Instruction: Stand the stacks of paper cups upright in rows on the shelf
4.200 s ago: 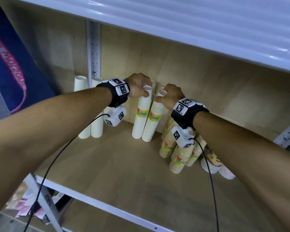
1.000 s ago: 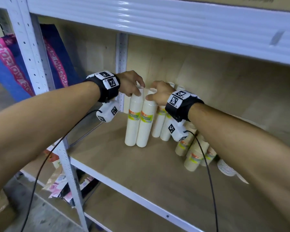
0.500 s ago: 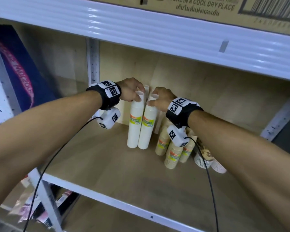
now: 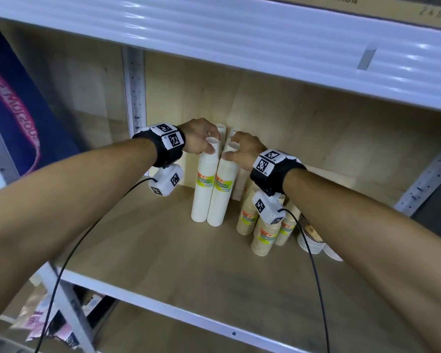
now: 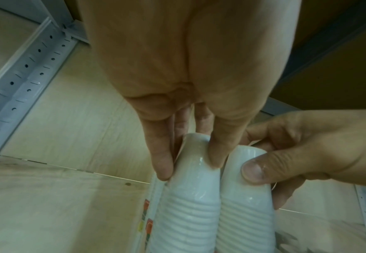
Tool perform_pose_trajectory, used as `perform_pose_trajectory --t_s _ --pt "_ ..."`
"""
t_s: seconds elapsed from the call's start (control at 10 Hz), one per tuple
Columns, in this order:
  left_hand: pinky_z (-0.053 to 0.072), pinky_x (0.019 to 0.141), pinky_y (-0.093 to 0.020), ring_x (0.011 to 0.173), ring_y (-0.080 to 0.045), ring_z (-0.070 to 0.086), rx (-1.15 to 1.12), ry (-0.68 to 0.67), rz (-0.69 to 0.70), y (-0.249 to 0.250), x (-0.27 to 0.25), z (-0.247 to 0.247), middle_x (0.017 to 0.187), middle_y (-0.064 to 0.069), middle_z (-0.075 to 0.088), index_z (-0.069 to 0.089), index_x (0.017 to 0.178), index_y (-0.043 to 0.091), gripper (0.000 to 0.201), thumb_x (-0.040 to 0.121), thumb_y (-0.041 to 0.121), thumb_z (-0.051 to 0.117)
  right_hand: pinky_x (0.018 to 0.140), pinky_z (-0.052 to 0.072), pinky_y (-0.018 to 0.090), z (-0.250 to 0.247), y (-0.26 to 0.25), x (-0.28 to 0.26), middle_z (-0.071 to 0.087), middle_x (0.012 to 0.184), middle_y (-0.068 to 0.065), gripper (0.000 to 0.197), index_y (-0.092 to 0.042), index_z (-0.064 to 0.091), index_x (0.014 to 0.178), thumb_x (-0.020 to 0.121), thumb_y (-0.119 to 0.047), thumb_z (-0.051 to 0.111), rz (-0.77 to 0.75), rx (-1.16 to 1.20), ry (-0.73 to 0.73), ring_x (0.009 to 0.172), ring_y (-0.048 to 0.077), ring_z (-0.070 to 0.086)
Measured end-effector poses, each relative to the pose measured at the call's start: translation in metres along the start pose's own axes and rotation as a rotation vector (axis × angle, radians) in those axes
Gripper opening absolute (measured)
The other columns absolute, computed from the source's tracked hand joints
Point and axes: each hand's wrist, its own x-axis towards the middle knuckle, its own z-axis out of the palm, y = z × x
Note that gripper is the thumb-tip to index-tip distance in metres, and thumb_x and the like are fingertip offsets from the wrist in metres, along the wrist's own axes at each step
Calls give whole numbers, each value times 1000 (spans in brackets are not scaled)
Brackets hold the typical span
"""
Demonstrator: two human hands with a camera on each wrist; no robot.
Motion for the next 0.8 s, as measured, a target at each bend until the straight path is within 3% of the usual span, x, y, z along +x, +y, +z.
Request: perform_pose_trajectory --t_s 0.2,0.4,0.5,0.6,0.8 --pt "58 80 -34 91 -23 62 -28 -12 -6 -2 7 0 116 -3 55 61 127 22 42 87 18 71 83 36 23 0 -2 3 56 135 1 57 -15 49 134 83 -28 73 -17 -47 10 121 18 54" --pt "55 69 -28 85 -20 61 -54 -46 4 -2 7 -3 115 -2 54 62 125 22 39 87 17 71 78 34 23 -2 -2 3 56 131 0 51 -16 53 128 84 -33 71 -18 -95 43 117 18 53" --pt "58 72 -30 89 -19 62 -50 -48 -1 -1 8 -8 116 -4 57 63 122 23 36 87 18 71 78 35 24 -5 -2 3 55 128 2 51 -16 54 128 84 -36 71 -7 -104 64 115 19 52" --pt "59 83 -37 99 -24 64 -55 -46 -11 4 2 -17 115 -6 60 63 123 23 36 87 20 71 79 38 25 -12 -5 0 56 123 3 50 -17 55 125 82 -39 71 -2 -95 88 112 21 53" --pt "52 71 -27 81 -14 62 39 -23 36 16 -6 -36 108 0 66 60 123 28 38 87 32 69 74 36 27 -26 -5 -2 54 122 2 57 -22 54 121 77 -55 69 -10 -73 147 97 14 46"
